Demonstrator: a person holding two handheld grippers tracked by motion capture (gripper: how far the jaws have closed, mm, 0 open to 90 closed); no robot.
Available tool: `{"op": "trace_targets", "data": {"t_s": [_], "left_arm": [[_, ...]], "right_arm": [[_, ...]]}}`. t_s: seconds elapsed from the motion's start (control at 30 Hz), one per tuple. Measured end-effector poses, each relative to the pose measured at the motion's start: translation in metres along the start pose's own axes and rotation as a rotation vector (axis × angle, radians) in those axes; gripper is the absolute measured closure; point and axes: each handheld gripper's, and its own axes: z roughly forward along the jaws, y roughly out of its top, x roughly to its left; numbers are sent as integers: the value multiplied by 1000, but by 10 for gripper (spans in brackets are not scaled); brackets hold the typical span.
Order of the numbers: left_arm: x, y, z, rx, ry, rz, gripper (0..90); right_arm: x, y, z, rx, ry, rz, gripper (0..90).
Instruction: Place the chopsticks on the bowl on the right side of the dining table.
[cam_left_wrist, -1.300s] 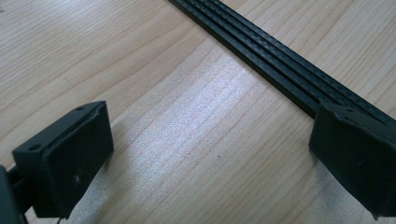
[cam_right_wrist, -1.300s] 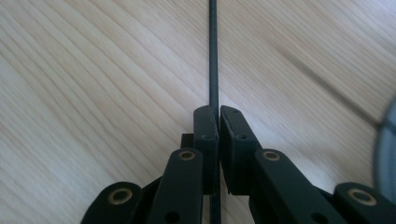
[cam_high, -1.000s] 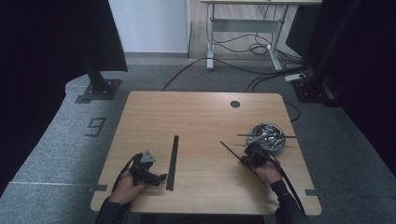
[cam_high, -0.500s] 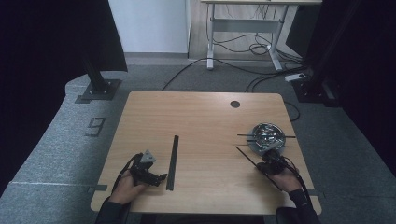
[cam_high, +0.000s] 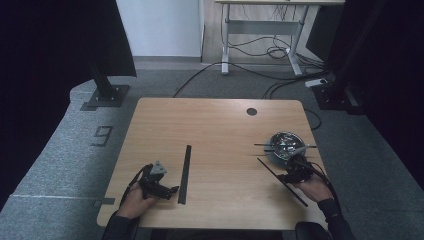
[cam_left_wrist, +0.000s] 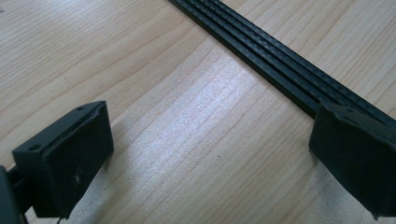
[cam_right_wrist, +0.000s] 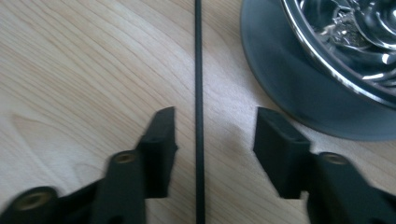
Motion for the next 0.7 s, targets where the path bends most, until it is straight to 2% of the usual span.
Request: {"op": "trace_targets", "data": {"t_s": [0.03,0.13,0.27,0.37,0.5,0.7], "left_arm": [[0,0,0,0,0,0,0],[0,0,0,2,0,0,0],[0,0,0,2,0,0,0],[0,0,0,2,0,0,0],[0,0,0,2,0,0,0],[0,0,0,2,0,0,0]], "right_arm": [[0,2,0,7,4,-1,442],[0,10,5,75,5,-11,431],[4,16,13,159,-11,-48,539],[5,18,20,224,-5,-62,619],[5,19,24,259,12,-71,691],[4,24,26,311,19,-82,753]]}}
